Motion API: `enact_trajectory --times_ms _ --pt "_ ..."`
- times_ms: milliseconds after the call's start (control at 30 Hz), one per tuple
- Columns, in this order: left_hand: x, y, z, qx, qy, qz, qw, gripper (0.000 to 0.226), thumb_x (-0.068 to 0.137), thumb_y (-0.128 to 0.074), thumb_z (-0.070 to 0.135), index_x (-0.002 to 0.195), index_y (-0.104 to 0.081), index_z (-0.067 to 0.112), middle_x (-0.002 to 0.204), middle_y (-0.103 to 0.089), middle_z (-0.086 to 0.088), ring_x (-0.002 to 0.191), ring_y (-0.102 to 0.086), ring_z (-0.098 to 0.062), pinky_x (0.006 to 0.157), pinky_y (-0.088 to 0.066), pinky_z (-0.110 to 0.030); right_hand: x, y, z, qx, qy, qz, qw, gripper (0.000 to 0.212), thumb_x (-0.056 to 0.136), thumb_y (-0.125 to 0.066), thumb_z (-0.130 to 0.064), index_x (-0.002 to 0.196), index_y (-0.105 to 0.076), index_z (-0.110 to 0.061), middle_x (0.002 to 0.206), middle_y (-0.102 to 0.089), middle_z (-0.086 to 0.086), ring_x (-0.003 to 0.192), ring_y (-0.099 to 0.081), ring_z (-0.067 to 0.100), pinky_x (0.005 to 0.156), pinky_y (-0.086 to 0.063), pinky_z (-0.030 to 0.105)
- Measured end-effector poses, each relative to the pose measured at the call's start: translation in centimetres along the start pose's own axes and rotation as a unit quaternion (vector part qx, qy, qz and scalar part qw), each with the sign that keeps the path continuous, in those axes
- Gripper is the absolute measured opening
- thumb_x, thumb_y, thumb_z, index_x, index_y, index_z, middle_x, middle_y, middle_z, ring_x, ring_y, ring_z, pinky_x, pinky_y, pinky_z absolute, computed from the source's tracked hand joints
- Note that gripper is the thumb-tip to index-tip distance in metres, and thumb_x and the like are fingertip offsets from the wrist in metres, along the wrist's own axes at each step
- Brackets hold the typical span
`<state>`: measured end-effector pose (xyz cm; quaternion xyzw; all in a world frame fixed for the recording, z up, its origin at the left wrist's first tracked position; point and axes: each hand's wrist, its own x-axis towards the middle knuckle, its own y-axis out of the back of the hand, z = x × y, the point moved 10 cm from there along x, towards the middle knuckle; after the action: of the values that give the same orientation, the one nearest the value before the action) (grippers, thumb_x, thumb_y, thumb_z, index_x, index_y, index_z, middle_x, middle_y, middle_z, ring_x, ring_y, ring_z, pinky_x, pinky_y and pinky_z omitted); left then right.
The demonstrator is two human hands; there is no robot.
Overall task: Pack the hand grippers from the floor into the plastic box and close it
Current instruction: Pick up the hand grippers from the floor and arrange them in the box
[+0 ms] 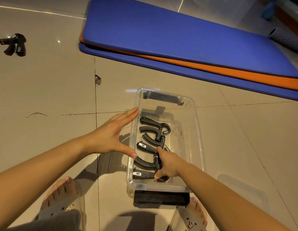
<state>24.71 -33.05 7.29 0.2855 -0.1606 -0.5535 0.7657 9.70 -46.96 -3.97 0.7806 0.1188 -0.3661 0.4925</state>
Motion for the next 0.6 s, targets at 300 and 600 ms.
enact_trajectory --times_ms 300,600 --pt "-0.9 0.4 0.1 0.030 0.014 0.022 0.999 0.128 0.059 -0.072 0.086 0.158 -0.002 0.046 0.163 0.005 0.033 0.152 0.000 0.001 0.125 -0.013 -0.042 -0.4 0.6 0.4 0.009 -0.018 0.002 1.000 0.097 0.069 -0.090 -0.042 0.145 -0.035 -0.017 0.127 -0.062 0.012 0.113 -0.060 0.030 0.088 -0.050 0.036" --pt "-5.8 6.4 1.6 0.065 0.041 0.089 0.993 0.115 0.058 -0.068 0.089 0.154 -0.019 0.052 0.159 -0.012 0.035 0.144 -0.009 0.012 0.118 -0.016 -0.029 -5.0 8.8 -2.7 0.061 0.018 0.126 0.990 0.092 0.068 -0.087 -0.054 0.144 -0.045 -0.025 0.126 -0.064 -0.002 0.101 -0.063 0.016 0.084 -0.051 0.029"
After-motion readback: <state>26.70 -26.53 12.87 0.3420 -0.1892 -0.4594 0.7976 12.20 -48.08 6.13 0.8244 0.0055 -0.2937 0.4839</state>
